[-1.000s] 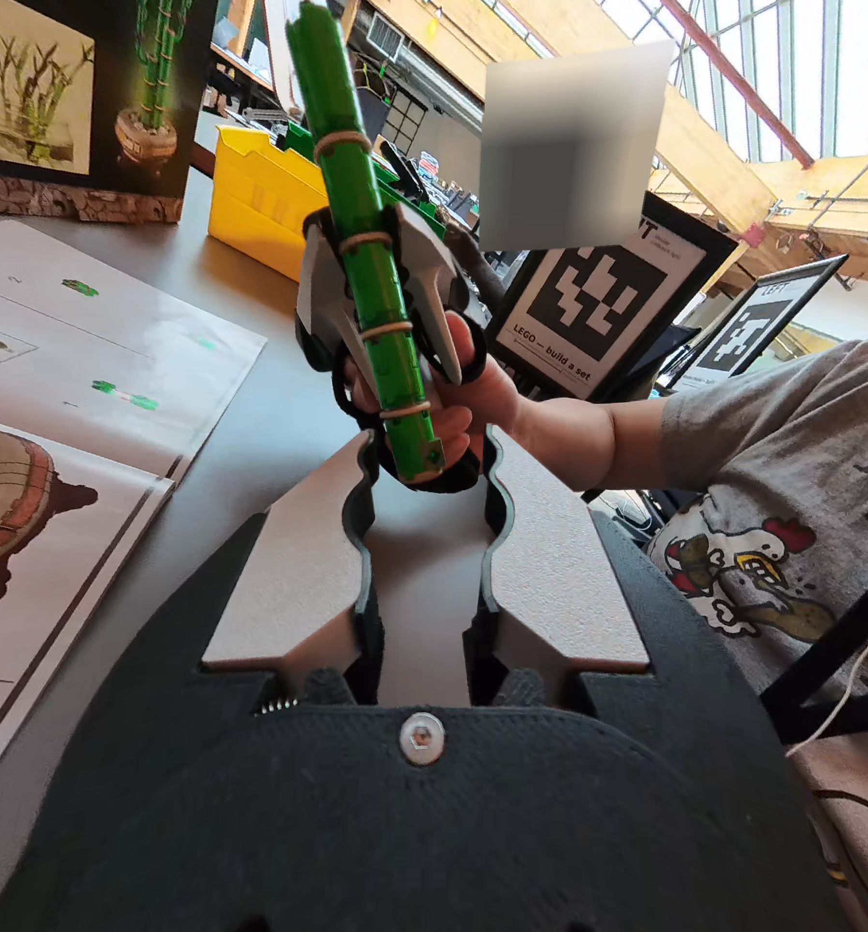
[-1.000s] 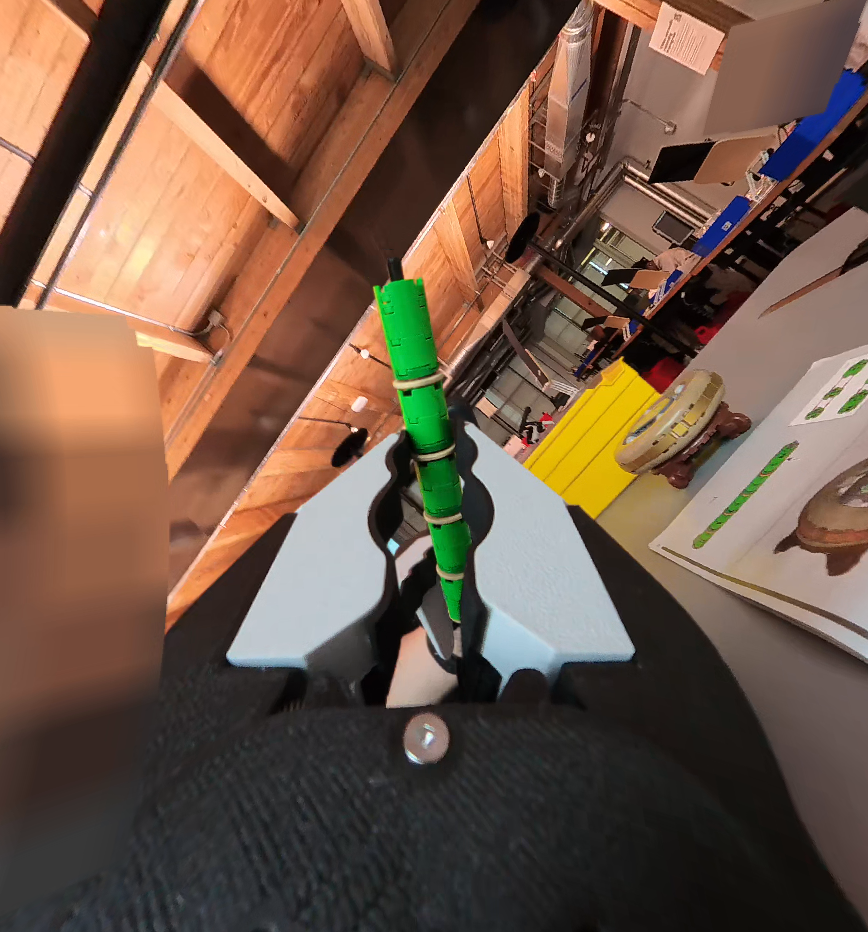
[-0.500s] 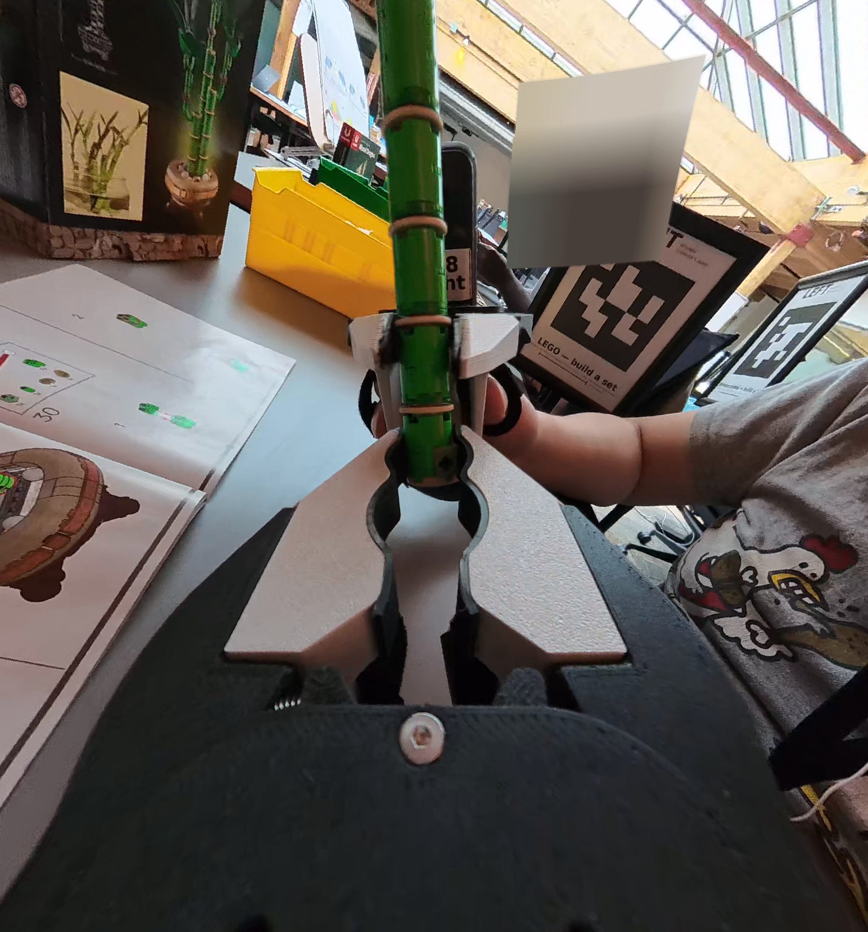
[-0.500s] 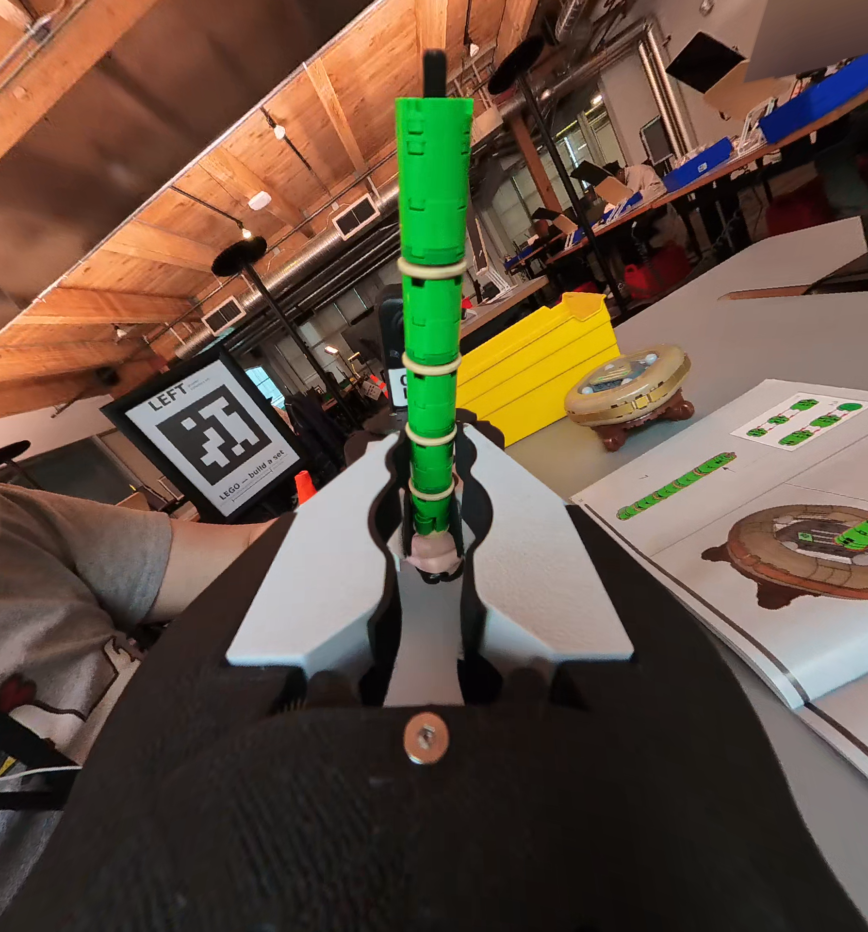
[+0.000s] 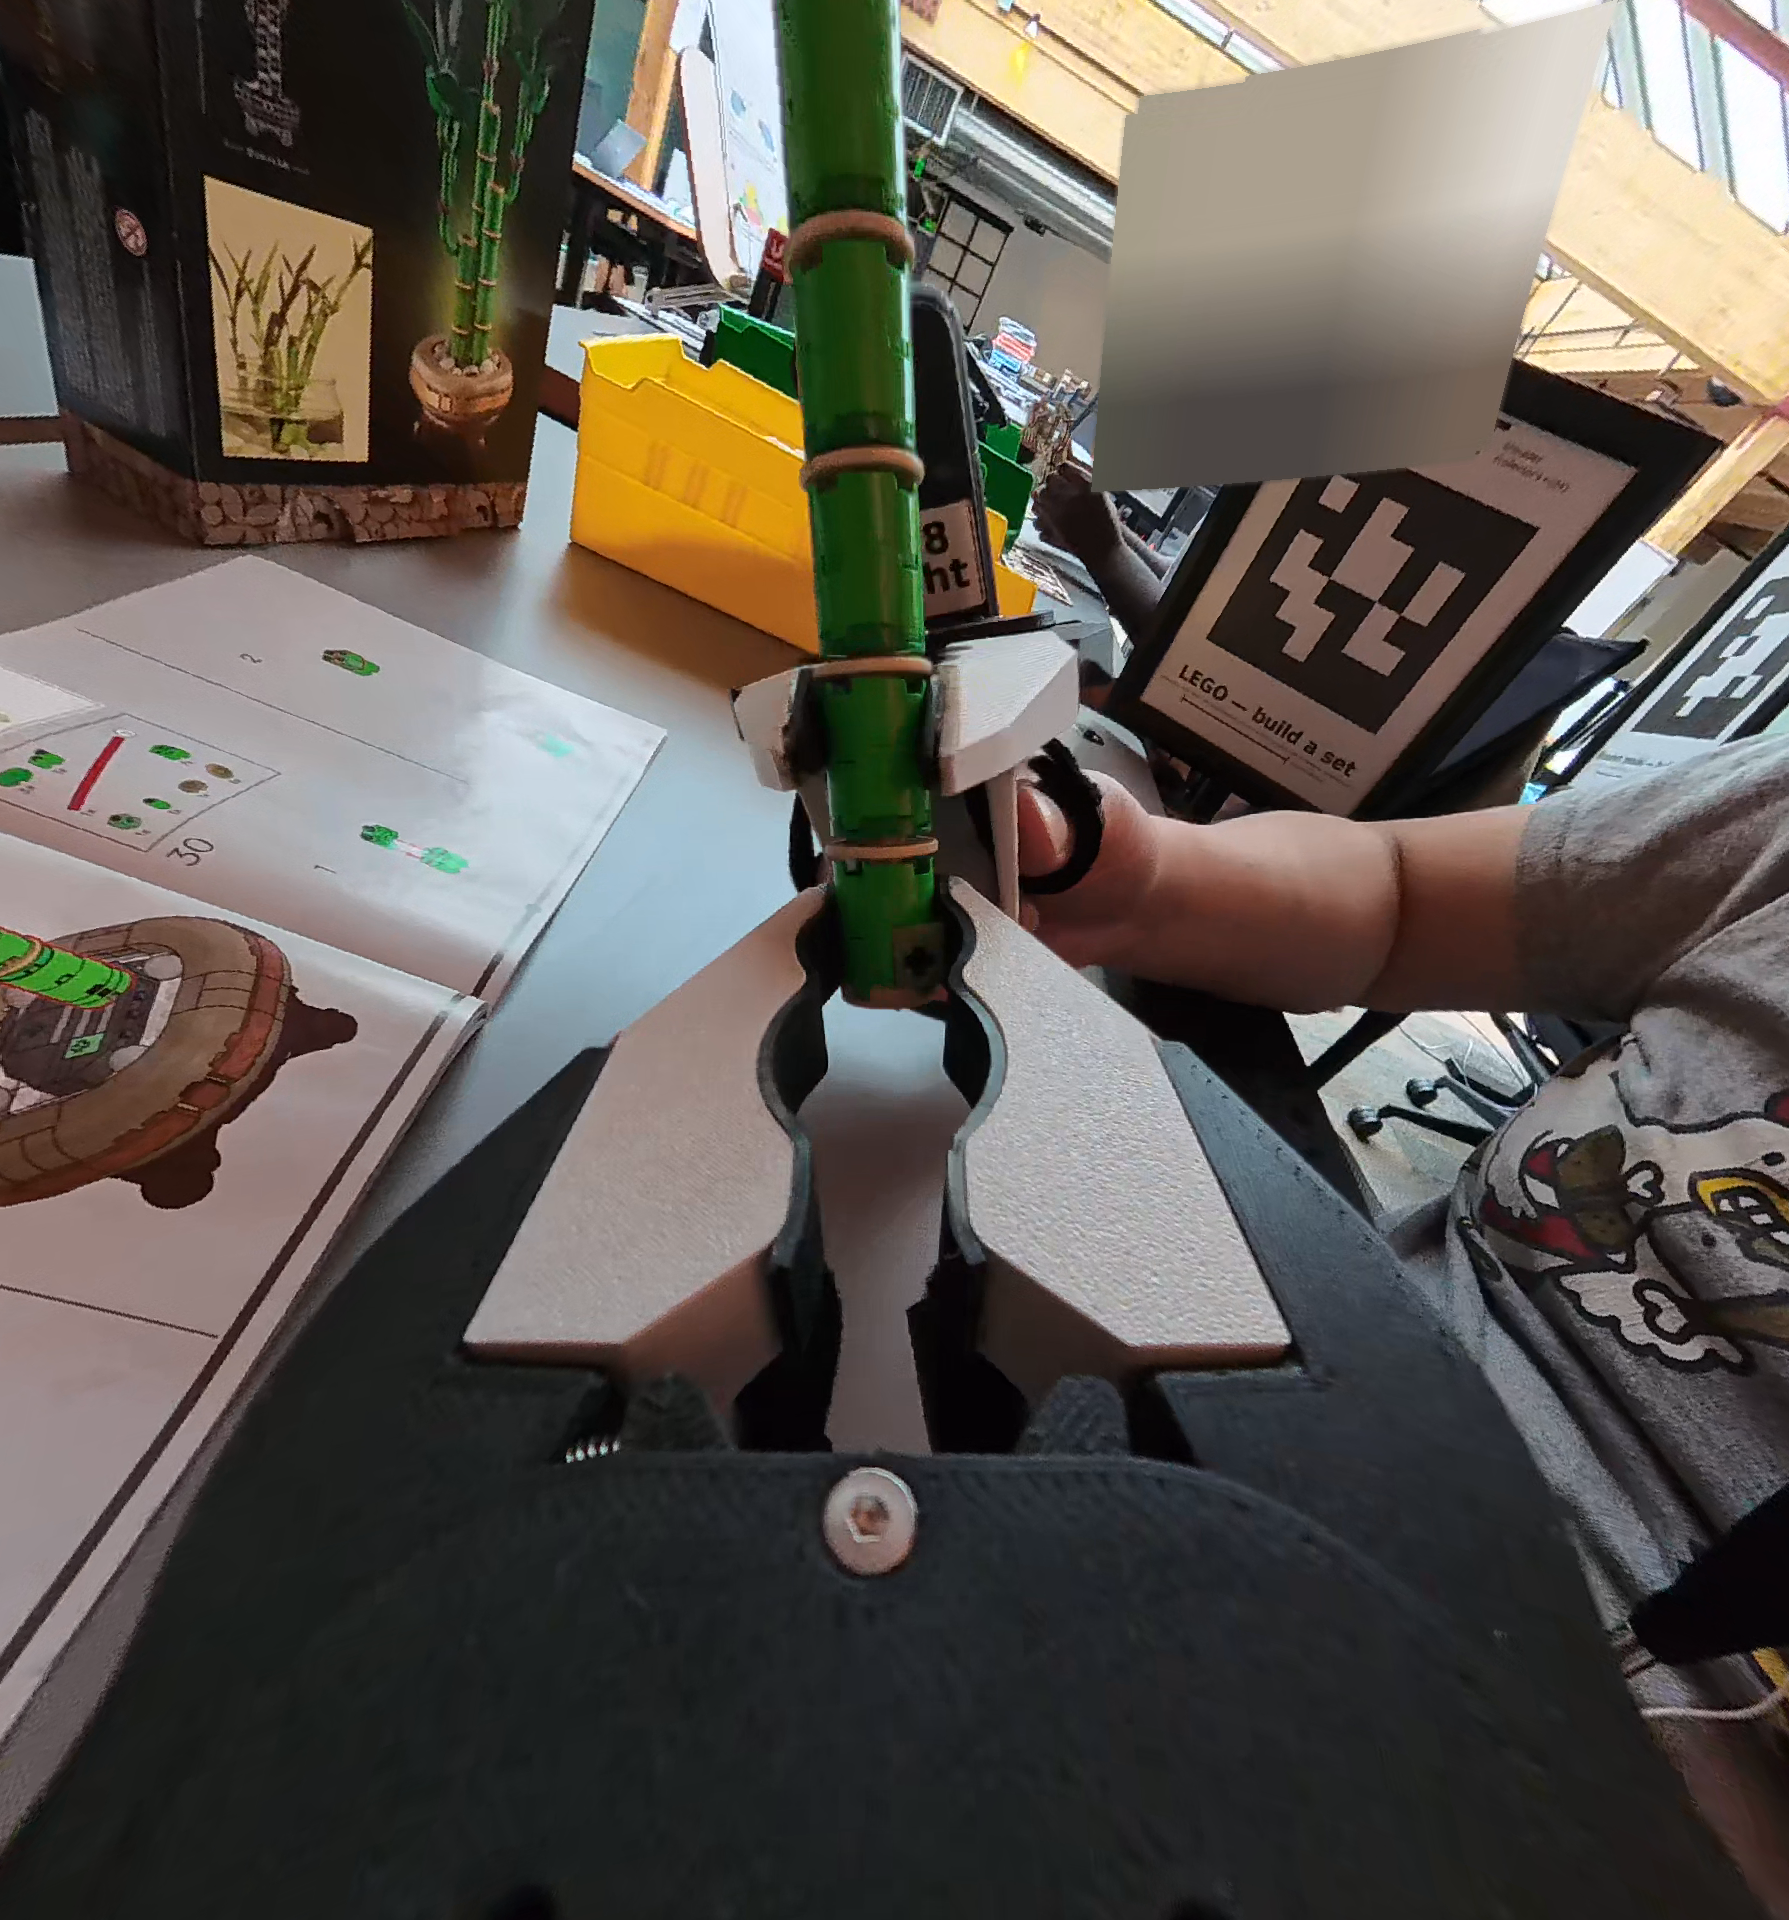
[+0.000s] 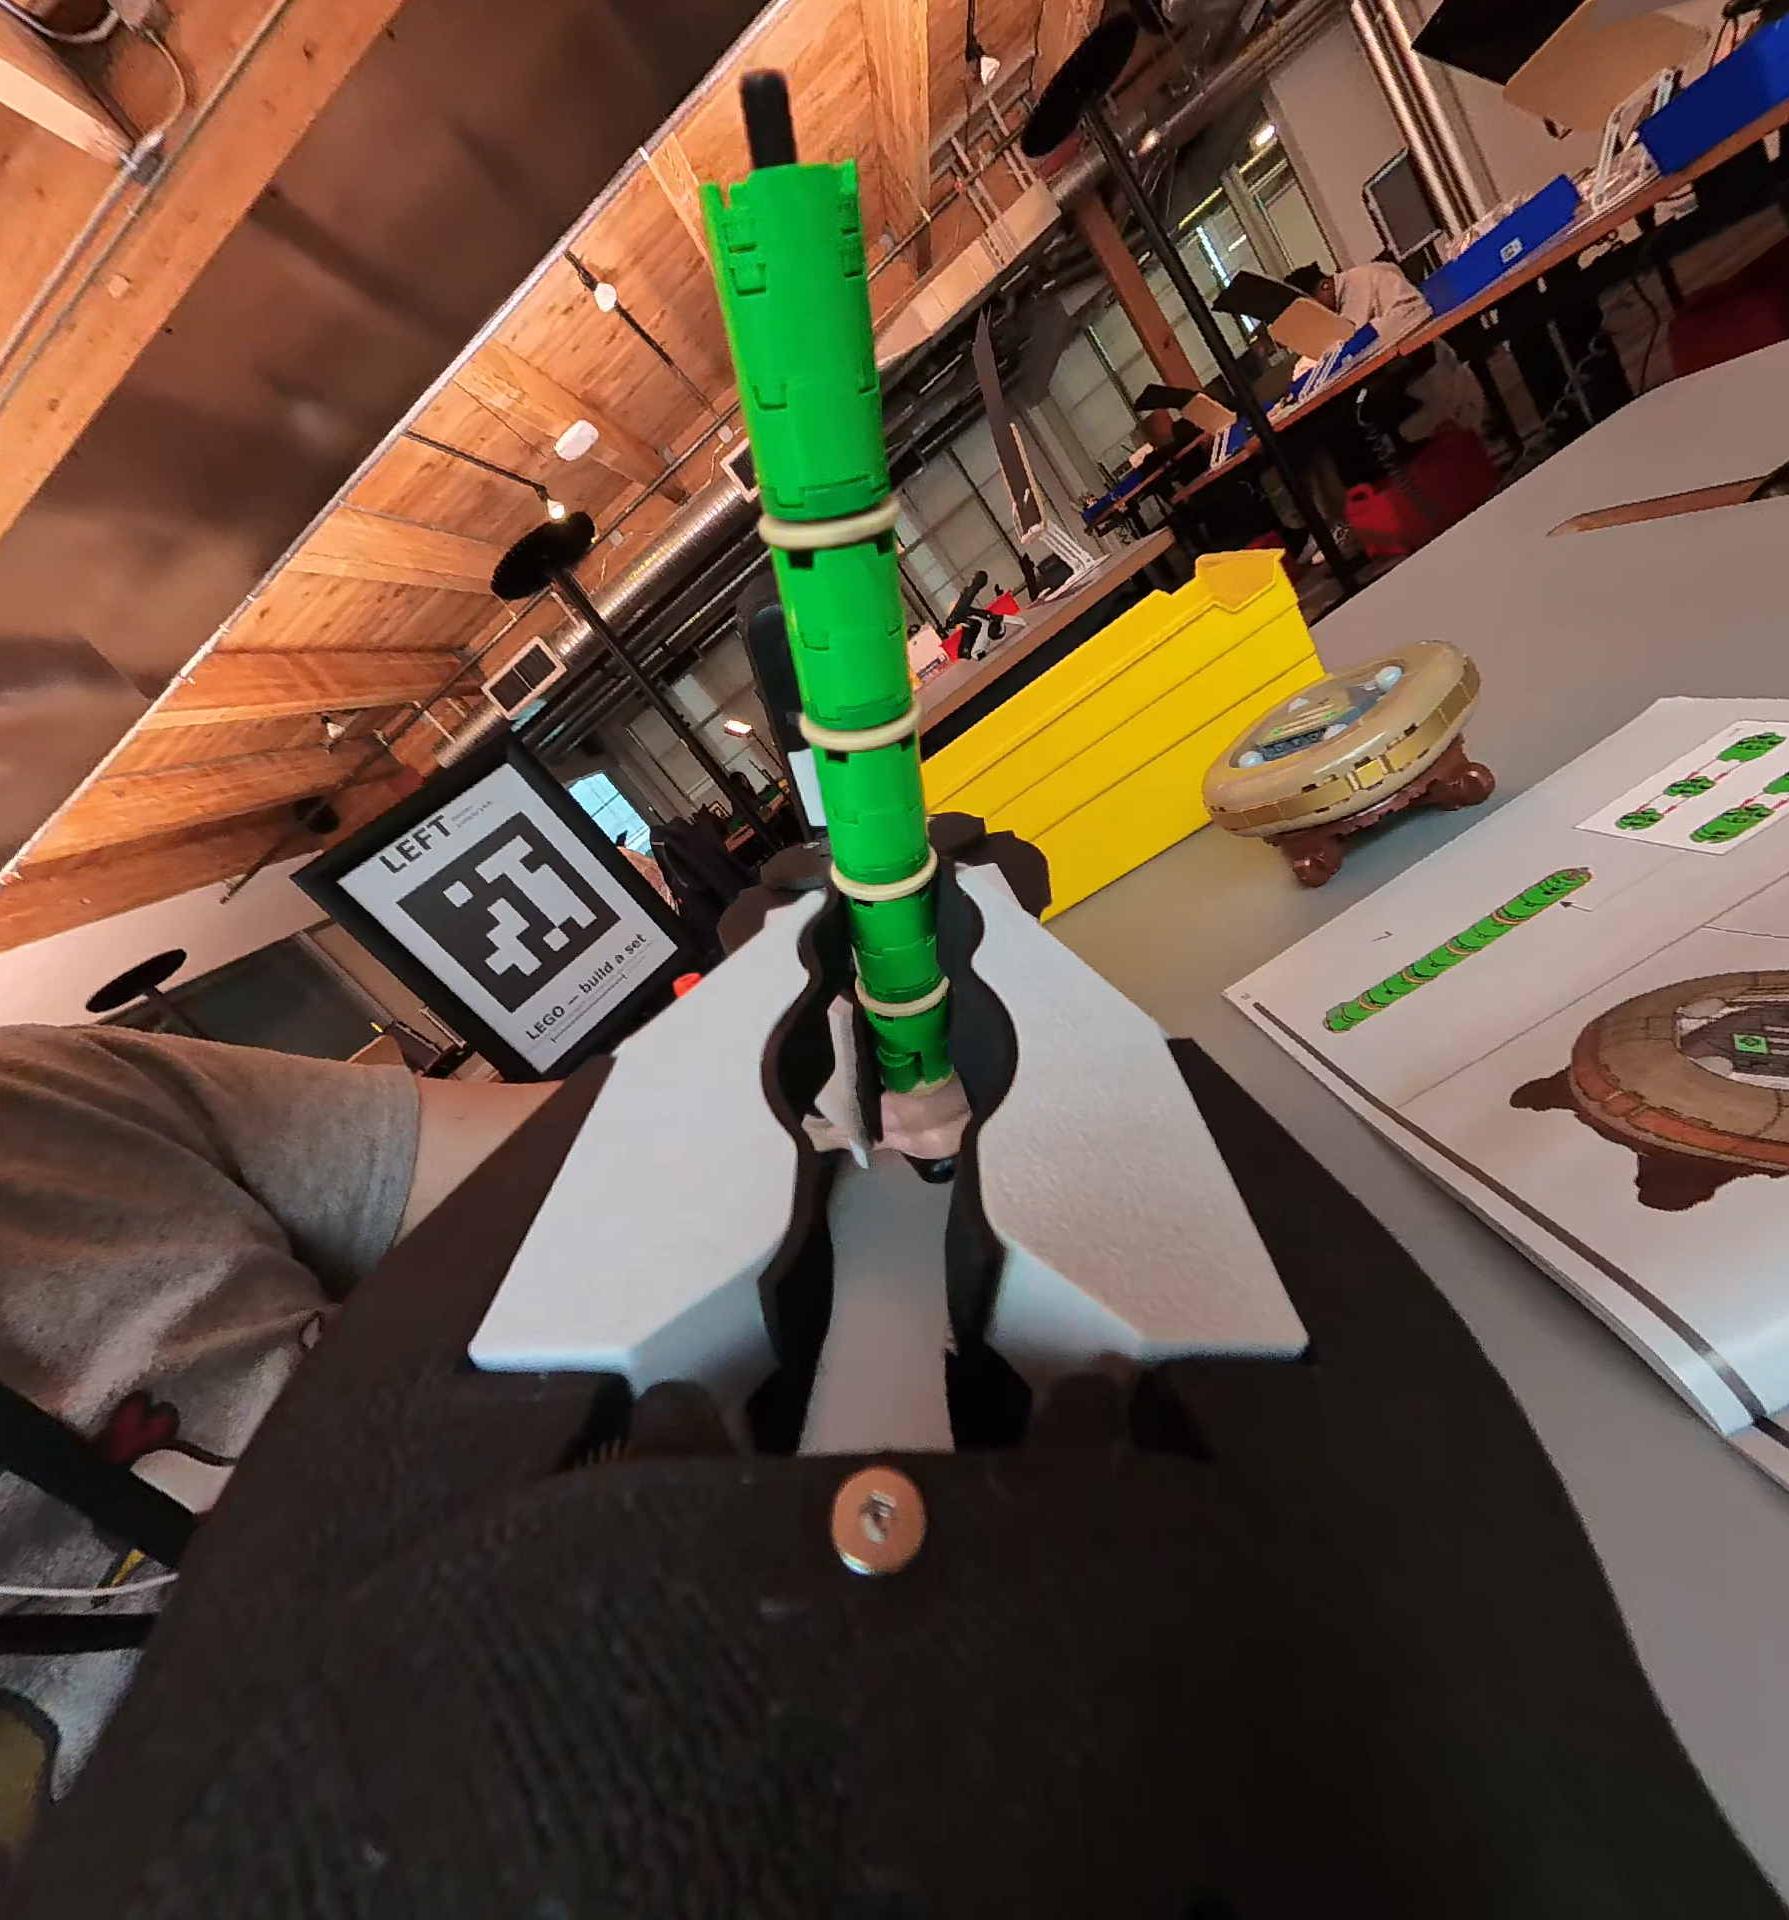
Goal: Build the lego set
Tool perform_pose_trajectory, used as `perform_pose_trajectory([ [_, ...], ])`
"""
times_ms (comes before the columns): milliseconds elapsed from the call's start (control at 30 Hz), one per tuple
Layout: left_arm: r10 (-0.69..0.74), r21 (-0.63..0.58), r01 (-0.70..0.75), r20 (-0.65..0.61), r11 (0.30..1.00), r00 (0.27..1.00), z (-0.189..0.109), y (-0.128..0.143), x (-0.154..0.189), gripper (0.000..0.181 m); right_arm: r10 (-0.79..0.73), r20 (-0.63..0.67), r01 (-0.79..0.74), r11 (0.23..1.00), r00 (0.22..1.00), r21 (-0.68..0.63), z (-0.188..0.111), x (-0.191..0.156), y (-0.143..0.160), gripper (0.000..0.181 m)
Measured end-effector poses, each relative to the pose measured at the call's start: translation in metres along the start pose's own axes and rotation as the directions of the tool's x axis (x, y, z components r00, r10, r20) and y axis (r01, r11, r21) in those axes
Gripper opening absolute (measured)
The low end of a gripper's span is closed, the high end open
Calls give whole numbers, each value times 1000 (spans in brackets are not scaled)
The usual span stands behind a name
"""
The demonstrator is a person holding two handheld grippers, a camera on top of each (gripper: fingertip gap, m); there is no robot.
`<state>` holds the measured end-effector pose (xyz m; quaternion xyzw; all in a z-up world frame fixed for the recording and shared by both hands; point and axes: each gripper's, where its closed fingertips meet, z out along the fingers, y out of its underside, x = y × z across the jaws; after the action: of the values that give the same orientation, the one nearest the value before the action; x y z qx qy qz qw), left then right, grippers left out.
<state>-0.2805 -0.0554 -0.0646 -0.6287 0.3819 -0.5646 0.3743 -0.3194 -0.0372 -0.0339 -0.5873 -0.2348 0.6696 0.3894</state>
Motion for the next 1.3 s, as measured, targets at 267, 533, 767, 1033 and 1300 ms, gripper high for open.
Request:
perform_pose_trajectory([
  [267, -26, -2, 25, -15, 1000, 1000, 2, 1, 0, 15, -26, -3, 26, 1000, 1000, -1, 0, 0, 0, 16],
  [533, -28, 52, 31, -56, 998, 998, 5, -6, 10, 15, -11, 20, 10, 998, 1000, 56, -5, -6, -14, 31],
  [767, -53, 29, 55, -66, 998, 996, 8, -1, 9, 15, 19, 53, -27, 986, 998, 166, -20, -8, -36, 19],
  [1033, -51, 7, 51, -44, 999, 998, 8, 3, 7, 15, 30, 69, -37, 995, 997, 95, -16, -8, -28, 15],
  [1300, -55, -81, 50, -66, 995, 996, 17, 20, 9, 14, 64, 76, -64, 998, 995, 6, -4, -6, -9, 15],
])
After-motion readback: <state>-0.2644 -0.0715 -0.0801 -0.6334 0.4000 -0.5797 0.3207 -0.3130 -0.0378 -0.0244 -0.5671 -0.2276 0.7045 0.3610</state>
